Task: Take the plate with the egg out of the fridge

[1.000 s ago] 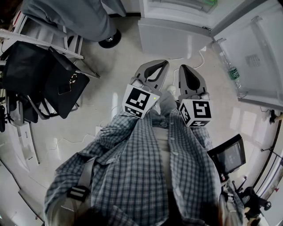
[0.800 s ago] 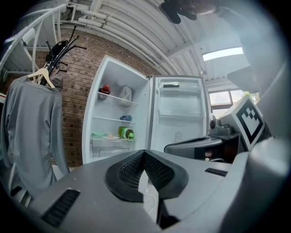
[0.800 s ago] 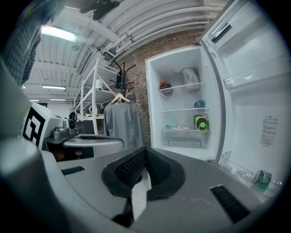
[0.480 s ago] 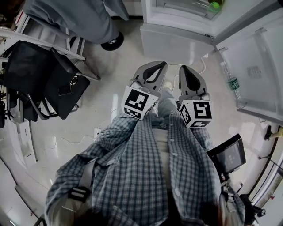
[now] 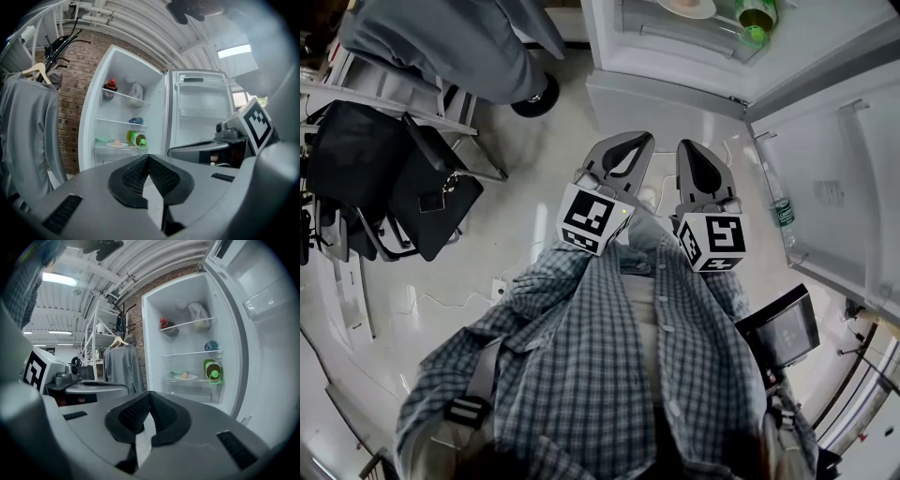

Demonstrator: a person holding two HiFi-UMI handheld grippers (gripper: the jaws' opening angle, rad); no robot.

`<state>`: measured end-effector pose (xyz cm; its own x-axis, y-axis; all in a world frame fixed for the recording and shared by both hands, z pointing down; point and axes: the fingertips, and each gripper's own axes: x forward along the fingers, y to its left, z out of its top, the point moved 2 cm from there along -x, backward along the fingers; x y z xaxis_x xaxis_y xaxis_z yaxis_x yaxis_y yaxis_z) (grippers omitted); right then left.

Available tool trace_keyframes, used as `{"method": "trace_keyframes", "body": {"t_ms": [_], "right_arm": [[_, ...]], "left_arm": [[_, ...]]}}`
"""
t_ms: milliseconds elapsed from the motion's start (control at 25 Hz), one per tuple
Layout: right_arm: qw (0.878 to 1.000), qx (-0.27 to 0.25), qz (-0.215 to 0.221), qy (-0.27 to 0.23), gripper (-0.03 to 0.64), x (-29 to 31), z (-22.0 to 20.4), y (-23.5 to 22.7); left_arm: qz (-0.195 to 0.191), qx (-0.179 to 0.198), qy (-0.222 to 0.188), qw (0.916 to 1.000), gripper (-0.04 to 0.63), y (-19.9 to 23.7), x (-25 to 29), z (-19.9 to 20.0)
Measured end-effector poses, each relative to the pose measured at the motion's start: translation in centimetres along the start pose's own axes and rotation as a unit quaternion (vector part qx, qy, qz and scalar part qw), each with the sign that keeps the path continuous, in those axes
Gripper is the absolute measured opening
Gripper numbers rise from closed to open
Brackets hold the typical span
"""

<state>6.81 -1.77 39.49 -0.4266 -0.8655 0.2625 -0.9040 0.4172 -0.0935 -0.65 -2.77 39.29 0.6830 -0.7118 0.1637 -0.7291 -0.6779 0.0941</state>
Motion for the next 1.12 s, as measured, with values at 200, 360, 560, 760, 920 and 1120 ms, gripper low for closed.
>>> {"method": "trace_keyframes", "body": {"t_ms": [200, 360, 560, 760, 920, 1120], "right_arm": [[1.000, -0.006, 0.009, -0.001, 0.005, 2.3, 1.3, -3.6], [0.999, -0.025, 0.020, -0.003, 0.005, 4.1, 2.3, -6.0], [0.999, -0.041, 0.033, -0.005, 0.005, 5.9, 3.5, -8.2], [0.998, -0.056, 0.036, -0.007, 0.005, 6.9, 4.2, -9.7], [0.998, -0.062, 0.025, -0.002, 0.005, 7.2, 4.1, -10.5], [0.998, -0.062, 0.016, 0.015, 0.005, 8.2, 4.2, -11.0]], "left_arm": [[0.008, 0.003, -0.005, 0.9999, 0.006, 0.7, 4.2, 1.4], [0.014, 0.006, -0.007, 0.9999, 0.006, 1.1, 7.1, 2.2], [0.019, 0.005, -0.009, 0.9998, 0.006, 1.6, 10.2, 3.1], [0.022, 0.005, -0.009, 0.9997, 0.006, 1.9, 12.4, 3.7], [0.016, -0.003, -0.002, 0.9999, 0.006, 2.1, 13.4, 3.6], [0.010, -0.014, 0.006, 0.9998, 0.006, 3.0, 14.8, 3.5]]}}
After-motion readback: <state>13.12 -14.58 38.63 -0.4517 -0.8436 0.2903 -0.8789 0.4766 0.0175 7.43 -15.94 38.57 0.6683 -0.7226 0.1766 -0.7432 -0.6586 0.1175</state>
